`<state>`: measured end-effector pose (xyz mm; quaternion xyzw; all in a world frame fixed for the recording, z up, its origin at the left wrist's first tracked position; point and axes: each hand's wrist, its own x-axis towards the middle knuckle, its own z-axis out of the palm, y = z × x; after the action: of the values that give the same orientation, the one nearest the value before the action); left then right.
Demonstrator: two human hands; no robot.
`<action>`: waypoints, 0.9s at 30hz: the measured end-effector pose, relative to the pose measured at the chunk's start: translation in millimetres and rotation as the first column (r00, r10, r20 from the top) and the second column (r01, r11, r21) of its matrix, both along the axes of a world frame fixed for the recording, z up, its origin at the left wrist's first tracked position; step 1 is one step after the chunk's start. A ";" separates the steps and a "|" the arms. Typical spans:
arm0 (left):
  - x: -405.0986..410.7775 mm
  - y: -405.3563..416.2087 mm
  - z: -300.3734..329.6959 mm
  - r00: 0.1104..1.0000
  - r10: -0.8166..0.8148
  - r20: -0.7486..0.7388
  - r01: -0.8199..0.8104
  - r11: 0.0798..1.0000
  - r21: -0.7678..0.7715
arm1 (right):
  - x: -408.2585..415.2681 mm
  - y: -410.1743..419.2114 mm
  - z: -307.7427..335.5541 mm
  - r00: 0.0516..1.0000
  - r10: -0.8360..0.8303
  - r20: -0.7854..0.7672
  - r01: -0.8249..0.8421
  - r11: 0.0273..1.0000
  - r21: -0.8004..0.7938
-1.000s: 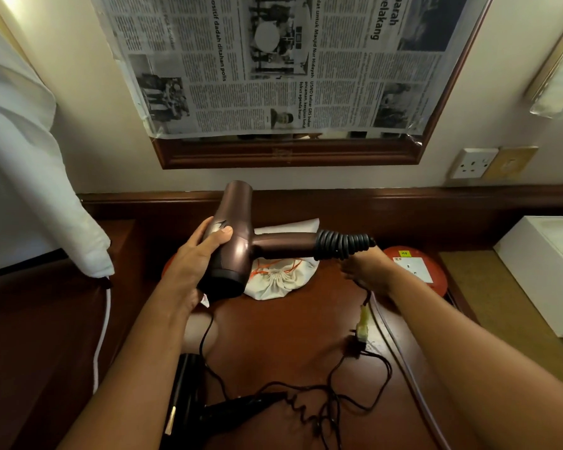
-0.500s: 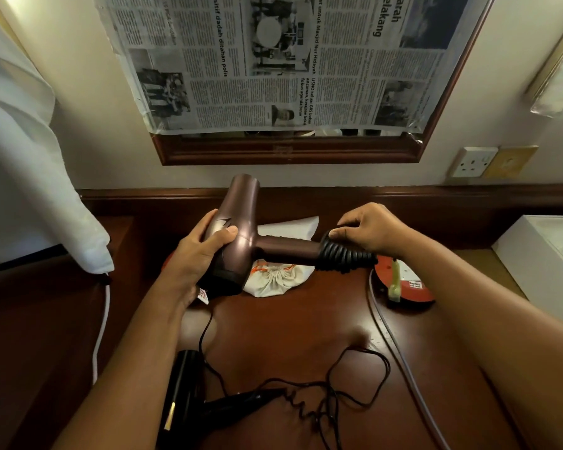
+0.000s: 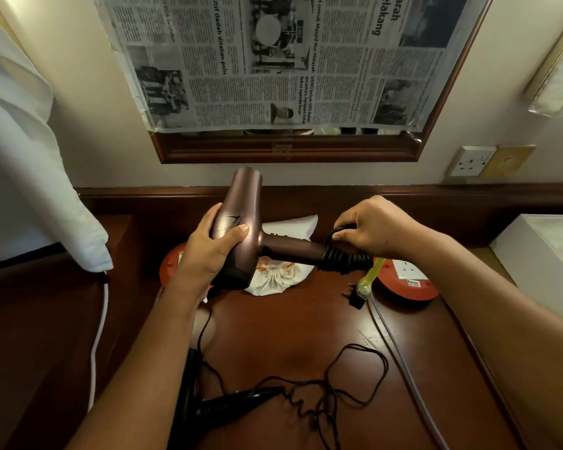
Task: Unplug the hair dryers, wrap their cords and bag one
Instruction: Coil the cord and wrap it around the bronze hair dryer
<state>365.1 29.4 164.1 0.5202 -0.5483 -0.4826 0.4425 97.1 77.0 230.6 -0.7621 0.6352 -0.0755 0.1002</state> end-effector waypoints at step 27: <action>-22.5 13.1 -11.6 0.936 0.305 -0.178 -0.306 0.952 0.018 | 61.1 45.5 -63.0 0.366 -0.361 0.858 0.375 0.901 0.219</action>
<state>342.6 42.5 152.5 0.5514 -0.4214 -0.4500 0.5620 158.2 122.5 167.7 -0.4499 0.6425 -0.4831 0.3892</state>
